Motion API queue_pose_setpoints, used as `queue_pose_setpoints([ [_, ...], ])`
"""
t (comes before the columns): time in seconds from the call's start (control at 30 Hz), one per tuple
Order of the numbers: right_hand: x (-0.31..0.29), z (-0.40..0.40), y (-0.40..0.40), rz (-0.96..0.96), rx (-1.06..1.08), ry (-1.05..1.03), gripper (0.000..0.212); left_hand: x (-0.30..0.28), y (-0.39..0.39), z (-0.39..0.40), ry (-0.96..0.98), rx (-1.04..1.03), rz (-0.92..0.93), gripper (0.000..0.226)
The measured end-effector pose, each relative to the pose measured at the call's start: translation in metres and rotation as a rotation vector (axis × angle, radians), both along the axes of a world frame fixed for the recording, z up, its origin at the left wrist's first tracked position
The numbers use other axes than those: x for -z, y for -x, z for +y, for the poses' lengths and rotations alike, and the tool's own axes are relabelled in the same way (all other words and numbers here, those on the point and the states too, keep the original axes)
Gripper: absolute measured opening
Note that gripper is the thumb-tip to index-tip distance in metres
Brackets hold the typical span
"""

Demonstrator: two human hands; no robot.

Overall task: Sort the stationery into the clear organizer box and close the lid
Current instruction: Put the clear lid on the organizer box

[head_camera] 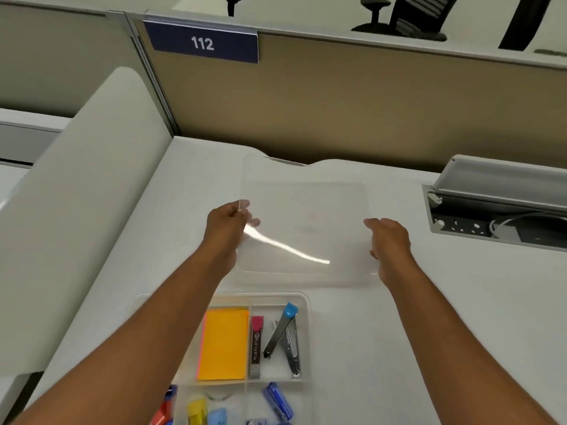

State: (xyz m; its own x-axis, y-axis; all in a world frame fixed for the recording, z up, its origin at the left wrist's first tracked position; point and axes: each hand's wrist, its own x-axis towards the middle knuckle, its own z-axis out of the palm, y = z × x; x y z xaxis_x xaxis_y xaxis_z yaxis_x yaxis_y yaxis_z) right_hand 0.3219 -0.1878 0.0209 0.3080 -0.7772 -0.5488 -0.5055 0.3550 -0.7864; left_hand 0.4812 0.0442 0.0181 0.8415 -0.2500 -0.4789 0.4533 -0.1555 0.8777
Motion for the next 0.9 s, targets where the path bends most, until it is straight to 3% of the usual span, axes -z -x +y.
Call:
queue_pose_setpoints([
  [0.17, -0.044, 0.022, 0.017, -0.273, 0.167, -0.091, 0.052, -0.039, 0.016, 0.033, 0.079, 0.068, -0.245, 0.023],
  [0.4, -0.089, 0.058, 0.058, -0.580, 0.215, -0.278, 0.072, -0.067, 0.028, 0.099, -0.096, 0.073, -0.581, 0.022],
  [0.53, -0.096, 0.079, 0.078, -0.626, 0.129, -0.396, 0.059, -0.067, 0.039, 0.142, -0.115, 0.120, -0.541, 0.010],
  [0.67, -0.095, 0.098, 0.099, -0.650, -0.056, -0.437, 0.018, -0.068, 0.055, 0.187, 0.105, 0.127, -0.316, 0.030],
  [0.77, -0.089, 0.119, 0.114, -0.489, -0.205, -0.369, 0.025, -0.069, 0.069, 0.212, 0.164, 0.062, -0.212, 0.030],
  [0.9, -0.075, 0.159, 0.128, -0.423, -0.181, -0.233, 0.028, -0.058, 0.086, 0.239, -0.098, 0.003, -0.375, 0.018],
])
